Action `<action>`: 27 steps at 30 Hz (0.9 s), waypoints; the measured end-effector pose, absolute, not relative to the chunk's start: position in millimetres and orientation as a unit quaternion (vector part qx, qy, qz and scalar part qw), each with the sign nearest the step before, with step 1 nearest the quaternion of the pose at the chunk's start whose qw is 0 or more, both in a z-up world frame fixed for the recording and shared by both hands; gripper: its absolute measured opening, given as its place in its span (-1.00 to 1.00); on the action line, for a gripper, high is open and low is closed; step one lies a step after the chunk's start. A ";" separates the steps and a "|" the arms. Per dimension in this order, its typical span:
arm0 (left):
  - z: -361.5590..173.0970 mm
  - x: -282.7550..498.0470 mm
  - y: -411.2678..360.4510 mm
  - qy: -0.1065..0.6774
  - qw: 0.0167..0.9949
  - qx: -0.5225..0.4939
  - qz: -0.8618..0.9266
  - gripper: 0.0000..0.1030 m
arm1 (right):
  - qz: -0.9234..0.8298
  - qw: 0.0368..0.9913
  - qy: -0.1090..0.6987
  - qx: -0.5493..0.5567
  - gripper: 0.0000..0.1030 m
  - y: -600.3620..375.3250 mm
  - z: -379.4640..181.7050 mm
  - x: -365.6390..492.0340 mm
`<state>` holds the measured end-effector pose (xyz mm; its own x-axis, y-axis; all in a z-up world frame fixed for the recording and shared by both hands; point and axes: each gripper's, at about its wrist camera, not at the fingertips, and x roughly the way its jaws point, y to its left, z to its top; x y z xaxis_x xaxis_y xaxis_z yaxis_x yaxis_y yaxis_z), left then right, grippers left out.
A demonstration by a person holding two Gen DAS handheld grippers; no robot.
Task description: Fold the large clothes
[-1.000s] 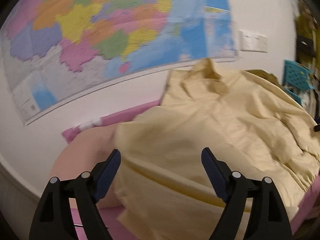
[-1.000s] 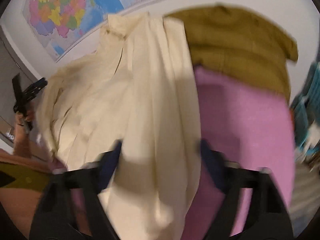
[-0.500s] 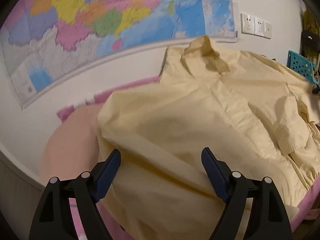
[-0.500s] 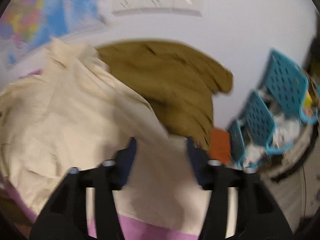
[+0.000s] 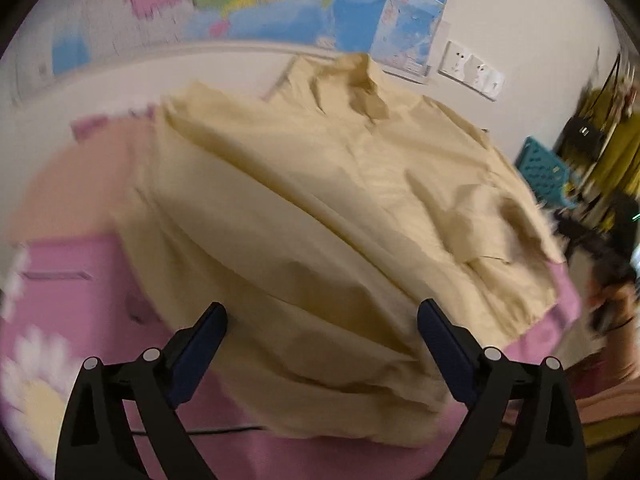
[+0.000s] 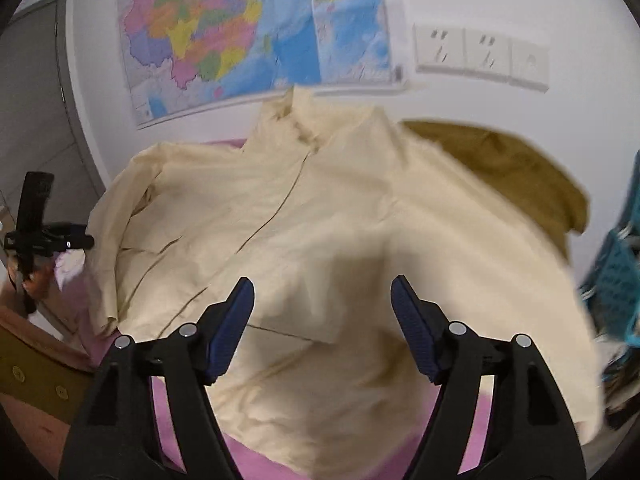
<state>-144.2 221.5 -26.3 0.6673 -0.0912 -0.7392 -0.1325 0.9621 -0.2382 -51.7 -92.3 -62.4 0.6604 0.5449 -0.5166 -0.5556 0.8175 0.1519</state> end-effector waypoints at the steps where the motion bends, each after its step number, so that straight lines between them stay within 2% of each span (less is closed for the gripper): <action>1: -32.1 -139.5 219.2 0.414 0.899 -0.144 0.019 0.76 | 0.307 0.905 0.293 0.005 0.35 -86.8 -70.0 -45.7; 2: -36.4 -136.2 218.5 0.418 0.896 -0.145 0.029 0.44 | 0.308 0.902 0.301 0.014 0.34 -82.9 -75.7 -42.7; 3: -39.3 -133.4 218.4 0.422 0.895 -0.138 0.046 0.21 | 0.308 0.901 0.305 0.017 0.32 -79.7 -78.9 -43.1; 4: -39.6 -133.1 219.8 0.425 0.894 -0.132 0.056 -0.27 | 0.308 0.900 0.309 0.020 0.29 -76.6 -82.0 -42.0; 5: -34.4 -135.9 228.0 0.422 0.894 -0.141 0.053 -0.56 | 0.309 0.899 0.310 0.023 0.28 -73.7 -82.4 -44.4; 6: -26.9 -139.8 236.8 0.414 0.896 -0.153 0.048 -0.69 | 0.310 0.899 0.310 0.026 0.27 -77.8 -84.8 -46.5; 7: -13.4 -146.6 252.9 0.398 0.900 -0.169 0.050 -0.75 | 0.311 0.899 0.308 0.029 0.27 -79.9 -84.4 -49.2; 10: 21.7 -164.1 297.7 0.354 0.913 -0.185 0.086 -0.75 | 0.301 0.906 0.297 0.027 0.26 -87.0 -80.5 -53.4; 13: 41.8 -177.7 348.4 0.336 0.905 -0.168 0.198 -0.70 | 0.291 0.910 0.295 0.035 0.26 -96.7 -81.0 -55.2; 15: 35.2 -175.2 369.9 0.355 0.882 -0.144 0.274 -0.45 | 0.282 0.911 0.297 0.041 0.26 -102.0 -83.9 -54.9; 17: 12.5 -162.1 375.0 0.398 0.840 -0.059 0.363 0.04 | 0.272 0.912 0.302 0.046 0.26 -107.5 -89.4 -55.4; 19: -8.5 -157.9 374.2 0.432 0.814 -0.025 0.388 0.09 | 0.258 0.914 0.309 0.053 0.26 -115.1 -95.5 -57.7; 21: -23.1 -165.6 361.5 0.438 0.836 -0.045 0.327 0.10 | 0.248 0.916 0.308 0.063 0.27 -125.1 -98.1 -63.0; 22: -20.6 -178.0 350.8 0.417 0.862 -0.059 0.283 0.11 | 0.243 0.917 0.308 0.072 0.30 -133.5 -99.9 -68.6; 25: -6.4 -215.6 329.6 0.360 0.911 -0.074 0.186 0.50 | 0.228 0.921 0.306 0.075 0.44 -149.7 -103.5 -85.8; 27: 0.6 -243.5 306.7 0.335 0.931 -0.074 0.123 0.52 | 0.221 0.923 0.306 0.069 0.52 -160.9 -108.8 -103.8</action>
